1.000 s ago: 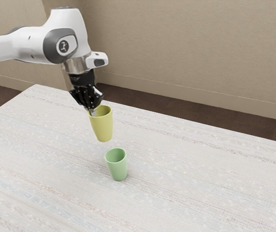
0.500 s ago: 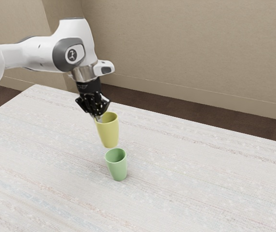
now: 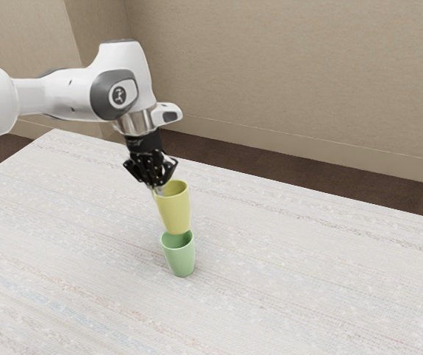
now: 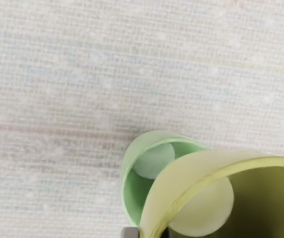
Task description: Place the left cup onto the right cup
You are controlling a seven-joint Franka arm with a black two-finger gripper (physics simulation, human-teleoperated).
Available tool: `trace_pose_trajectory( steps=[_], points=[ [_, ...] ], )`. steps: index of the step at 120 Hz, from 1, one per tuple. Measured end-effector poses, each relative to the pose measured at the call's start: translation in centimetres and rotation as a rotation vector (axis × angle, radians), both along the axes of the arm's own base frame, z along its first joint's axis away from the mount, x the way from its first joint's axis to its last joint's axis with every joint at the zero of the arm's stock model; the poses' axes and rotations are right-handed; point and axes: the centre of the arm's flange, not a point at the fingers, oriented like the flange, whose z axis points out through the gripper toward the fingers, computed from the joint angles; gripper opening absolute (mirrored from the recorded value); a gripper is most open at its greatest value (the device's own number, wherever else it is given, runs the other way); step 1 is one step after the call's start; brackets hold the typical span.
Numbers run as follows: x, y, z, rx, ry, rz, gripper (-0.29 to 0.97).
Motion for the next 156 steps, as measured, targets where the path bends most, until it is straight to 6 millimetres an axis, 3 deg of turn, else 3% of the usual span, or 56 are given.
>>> trace_pose_trajectory(
  steps=[60, 156],
  points=[
    [-0.8, -0.1, -1.6, -0.005, 0.029, 0.033, -0.11],
    [-1.3, 0.2, -2.5, -0.002, 0.035, 0.058, -0.11]
  ],
)
